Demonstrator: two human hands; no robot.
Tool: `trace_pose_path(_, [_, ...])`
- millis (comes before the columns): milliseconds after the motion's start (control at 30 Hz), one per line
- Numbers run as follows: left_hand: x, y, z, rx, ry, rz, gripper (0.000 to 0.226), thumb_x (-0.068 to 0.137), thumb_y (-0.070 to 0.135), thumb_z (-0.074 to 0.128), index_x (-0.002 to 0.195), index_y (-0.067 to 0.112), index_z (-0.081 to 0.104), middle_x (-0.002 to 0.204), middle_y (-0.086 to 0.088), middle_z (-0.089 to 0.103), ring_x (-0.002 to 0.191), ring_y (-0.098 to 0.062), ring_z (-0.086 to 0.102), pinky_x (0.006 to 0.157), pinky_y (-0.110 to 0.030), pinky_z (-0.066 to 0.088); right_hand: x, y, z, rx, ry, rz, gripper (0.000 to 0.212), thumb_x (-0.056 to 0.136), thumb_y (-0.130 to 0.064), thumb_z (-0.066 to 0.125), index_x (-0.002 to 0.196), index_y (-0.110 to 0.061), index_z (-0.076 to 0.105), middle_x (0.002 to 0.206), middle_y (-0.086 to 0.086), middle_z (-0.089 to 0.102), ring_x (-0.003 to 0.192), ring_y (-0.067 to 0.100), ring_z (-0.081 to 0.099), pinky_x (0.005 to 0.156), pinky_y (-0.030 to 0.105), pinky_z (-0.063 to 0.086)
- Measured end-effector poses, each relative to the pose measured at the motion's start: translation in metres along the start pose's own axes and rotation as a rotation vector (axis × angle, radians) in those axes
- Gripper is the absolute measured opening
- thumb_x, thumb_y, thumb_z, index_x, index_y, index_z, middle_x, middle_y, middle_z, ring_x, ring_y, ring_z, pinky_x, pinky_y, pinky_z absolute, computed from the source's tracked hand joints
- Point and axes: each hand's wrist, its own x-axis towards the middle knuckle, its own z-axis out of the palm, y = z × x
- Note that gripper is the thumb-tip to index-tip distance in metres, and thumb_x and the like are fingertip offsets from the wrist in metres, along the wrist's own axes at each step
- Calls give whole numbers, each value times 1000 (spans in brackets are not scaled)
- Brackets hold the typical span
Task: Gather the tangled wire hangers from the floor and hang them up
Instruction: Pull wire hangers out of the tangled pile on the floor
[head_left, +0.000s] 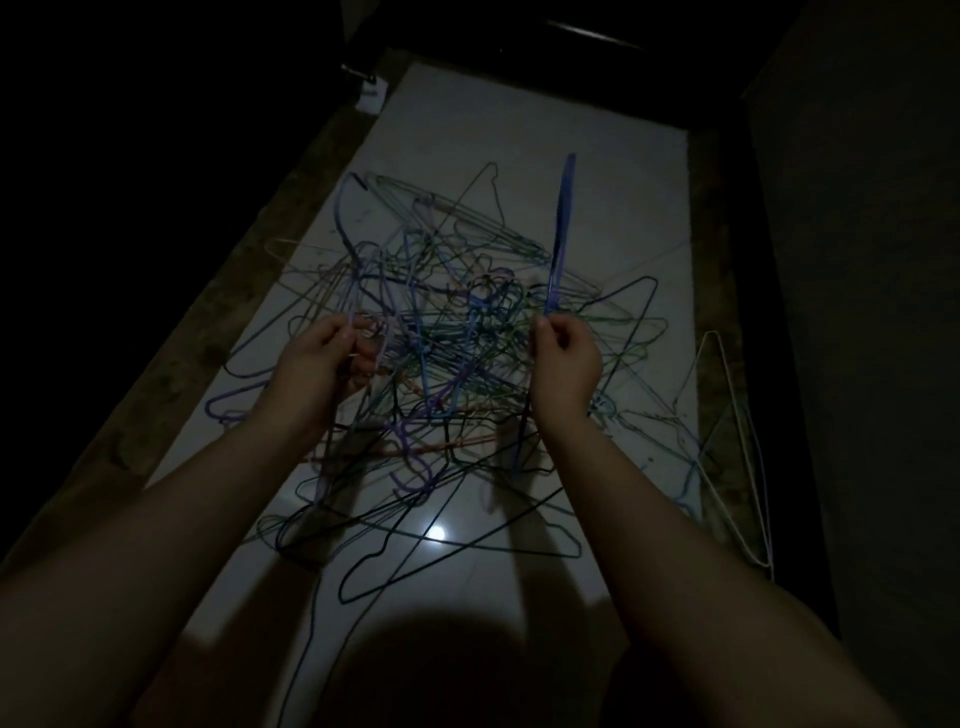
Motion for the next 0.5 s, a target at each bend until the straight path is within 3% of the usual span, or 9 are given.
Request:
trace_pose_path(167, [0,0,22,-5,-82,6,22,101,9,34,115,12,51,78,-3,57,57,-8,54,55,-17,47,-3,-11,-2,38,-35,-45,17,95,-23,56,85,-9,60,77,7,60,68,17,54,61,22,42])
trace_pose_path(367, [-4,1,43,-14,-106,-12,23,100,7,36,102,17,56,89,-2,64,75,-5,64,64,-17,53,-13,-7,7,99,-33,-4,19,94,-20,58,79,-9,59,67,-2,55,60,7,49,52,6,37])
trace_pose_path(500, [0,-5,51,-8,-62,-79,19,98,4,41,101,11,58,93,-4,64,82,-9,63,69,-26,51,-22,-10,16,118,-91,-3,16,94,-18,57,81,-9,59,68,-7,54,62,3,48,53,7,36])
